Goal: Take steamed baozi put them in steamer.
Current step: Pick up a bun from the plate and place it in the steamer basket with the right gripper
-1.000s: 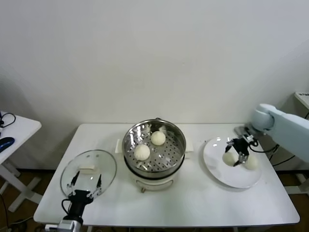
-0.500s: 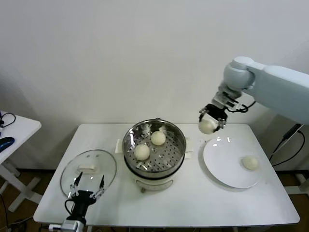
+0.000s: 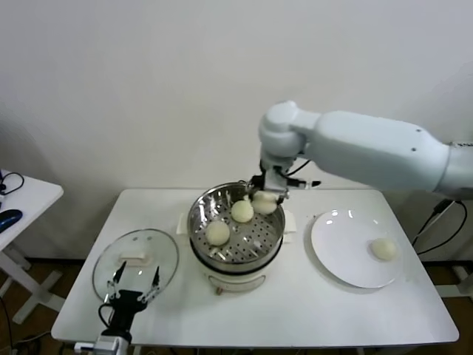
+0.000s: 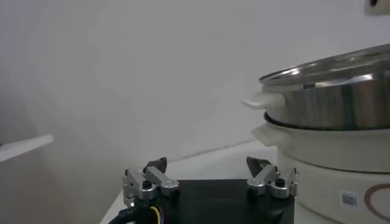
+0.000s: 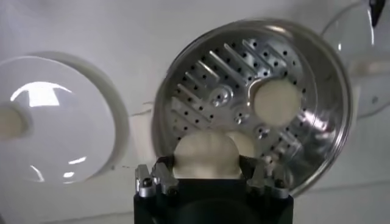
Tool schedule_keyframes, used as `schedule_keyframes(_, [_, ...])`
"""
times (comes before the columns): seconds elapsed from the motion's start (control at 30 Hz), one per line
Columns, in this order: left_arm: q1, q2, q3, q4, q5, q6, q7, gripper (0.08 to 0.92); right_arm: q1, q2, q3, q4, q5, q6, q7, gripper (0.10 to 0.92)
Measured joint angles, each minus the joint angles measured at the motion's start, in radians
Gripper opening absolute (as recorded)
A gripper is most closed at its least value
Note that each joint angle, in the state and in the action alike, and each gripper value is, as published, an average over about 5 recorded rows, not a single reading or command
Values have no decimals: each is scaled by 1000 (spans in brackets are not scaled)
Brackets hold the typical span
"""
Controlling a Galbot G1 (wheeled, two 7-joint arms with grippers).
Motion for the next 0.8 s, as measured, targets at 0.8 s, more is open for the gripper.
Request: schedule_keyframes(0.8, [6,5,-10,16,-3,-3,-1,823,-171,95,-2,68,-135,53,12,704])
